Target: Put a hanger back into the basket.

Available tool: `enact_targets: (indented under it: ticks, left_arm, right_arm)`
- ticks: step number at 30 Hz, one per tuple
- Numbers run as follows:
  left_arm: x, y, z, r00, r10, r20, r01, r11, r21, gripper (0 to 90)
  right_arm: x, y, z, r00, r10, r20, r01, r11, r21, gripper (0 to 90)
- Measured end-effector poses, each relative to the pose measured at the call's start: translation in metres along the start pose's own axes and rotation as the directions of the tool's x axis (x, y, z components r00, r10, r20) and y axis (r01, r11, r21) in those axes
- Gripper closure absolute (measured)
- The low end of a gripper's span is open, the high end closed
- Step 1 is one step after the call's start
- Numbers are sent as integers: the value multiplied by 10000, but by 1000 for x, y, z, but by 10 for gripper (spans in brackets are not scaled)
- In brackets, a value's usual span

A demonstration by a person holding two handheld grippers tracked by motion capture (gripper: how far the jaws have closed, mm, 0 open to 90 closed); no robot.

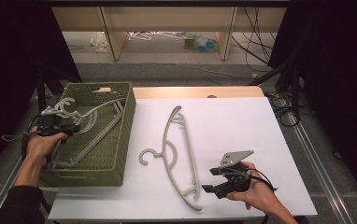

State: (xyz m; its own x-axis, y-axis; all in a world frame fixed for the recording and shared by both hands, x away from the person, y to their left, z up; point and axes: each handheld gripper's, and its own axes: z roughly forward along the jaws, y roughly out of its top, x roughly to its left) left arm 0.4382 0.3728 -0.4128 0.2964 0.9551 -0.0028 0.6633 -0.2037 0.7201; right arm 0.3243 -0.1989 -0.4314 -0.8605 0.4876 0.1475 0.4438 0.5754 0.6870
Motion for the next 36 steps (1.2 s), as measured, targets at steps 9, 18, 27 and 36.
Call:
enact_targets:
  ticks: [9,18,27,36]
  left_arm:
    - [-26,-6,-55,9944,-987,390,1054,9613,-2546,425]
    - [-92,-29,-96,9887,732,1310,-279,9474,-3189,315]
    - [-177,-60,-80,9503,1359,2799,-280,9333,-3580,258]
    - [-228,-73,-66,9173,2667,2957,-1284,9010,-4144,215]
  right_arm:
    - [-1,0,1,10000,40,39,-40,10000,9,316]
    - [2,0,3,9998,156,155,-154,9998,-91,294]
    - [3,0,7,9984,367,424,-353,9988,-325,267]
    - [0,-4,3,9977,327,597,-291,9978,-593,265]
